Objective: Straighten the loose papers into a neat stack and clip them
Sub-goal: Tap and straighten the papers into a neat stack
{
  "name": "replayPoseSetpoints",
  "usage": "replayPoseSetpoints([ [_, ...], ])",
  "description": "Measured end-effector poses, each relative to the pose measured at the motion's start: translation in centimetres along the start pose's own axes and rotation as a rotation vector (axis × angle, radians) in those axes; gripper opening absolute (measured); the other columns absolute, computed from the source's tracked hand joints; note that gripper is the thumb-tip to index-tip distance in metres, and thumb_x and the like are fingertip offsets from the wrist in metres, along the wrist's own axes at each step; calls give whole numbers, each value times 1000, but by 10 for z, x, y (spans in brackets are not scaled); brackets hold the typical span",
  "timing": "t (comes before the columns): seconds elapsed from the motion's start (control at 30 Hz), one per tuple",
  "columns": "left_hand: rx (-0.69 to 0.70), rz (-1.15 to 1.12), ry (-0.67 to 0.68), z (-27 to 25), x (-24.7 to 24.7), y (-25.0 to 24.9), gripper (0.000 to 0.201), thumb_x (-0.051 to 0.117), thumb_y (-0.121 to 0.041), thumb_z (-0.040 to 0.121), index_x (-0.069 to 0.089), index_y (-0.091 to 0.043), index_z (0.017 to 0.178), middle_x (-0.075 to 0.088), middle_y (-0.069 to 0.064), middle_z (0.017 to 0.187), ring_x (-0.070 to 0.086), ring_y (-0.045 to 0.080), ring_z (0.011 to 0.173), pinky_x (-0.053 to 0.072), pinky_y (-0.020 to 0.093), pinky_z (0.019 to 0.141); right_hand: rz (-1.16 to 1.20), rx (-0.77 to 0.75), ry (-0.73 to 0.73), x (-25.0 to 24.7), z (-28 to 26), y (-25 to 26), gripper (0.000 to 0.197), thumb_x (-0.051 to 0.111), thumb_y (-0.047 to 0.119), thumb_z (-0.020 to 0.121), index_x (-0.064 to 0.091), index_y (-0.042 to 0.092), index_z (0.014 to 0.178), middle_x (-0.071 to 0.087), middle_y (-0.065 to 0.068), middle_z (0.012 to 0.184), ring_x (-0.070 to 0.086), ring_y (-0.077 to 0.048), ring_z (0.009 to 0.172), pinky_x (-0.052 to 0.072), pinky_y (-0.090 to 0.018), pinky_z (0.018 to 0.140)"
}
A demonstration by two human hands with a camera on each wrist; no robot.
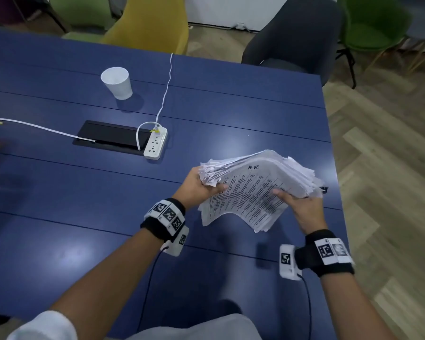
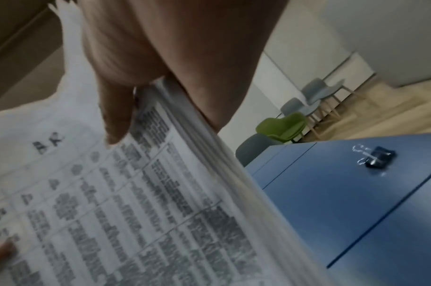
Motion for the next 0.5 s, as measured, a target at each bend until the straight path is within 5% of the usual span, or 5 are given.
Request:
replayPoseSetpoints([
  [0.13,-66,-53,-103,-2,-12,17,19,68,-2,85,66,7,101,70,14,102,68,16,94,56,29,83,18,-13,-104,-14,4,-3,36,71,-11,77,68,20,96,74,18,85,69,0,82,54,-19,77],
  [0.2,-22,84,-233,-2,-11,18,7,62,0,87,65,6,85,69,11,77,66,21,72,55,34,70,6,-53,-154,-8,3,0,34,68,-11,80,69,21,91,73,21,81,67,4,81,52,-18,78],
  [0.27,52,167,-372,-7,-7,7,13,52,12,85,64,7,82,53,-10,57,49,0,52,42,19,55,11,-97,-181,3,1,4,42,62,-16,83,74,25,85,72,24,81,65,7,81,51,-15,78],
  [0.37,191,196,-422,-13,0,-10,33,40,22,81,61,14,106,52,-20,72,53,-14,63,36,-1,59,27,-159,-203,4,-2,6,61,58,-19,84,77,38,89,71,28,86,64,9,86,50,-15,83],
  [0.5,183,200,-394,-21,12,-2,56,33,26,77,51,4,125,60,1,101,56,-3,89,40,0,81,-118,-178,-187,12,-10,-5,26,57,-11,82,68,-2,104,65,38,74,59,16,71,44,-3,69],
])
Point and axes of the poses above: each hand's wrist, its own z-axis towards the middle knuckle, its own x-axis out of the palm, y = z × x, the point moved 4 cm from there along z, towards the middle knuckle
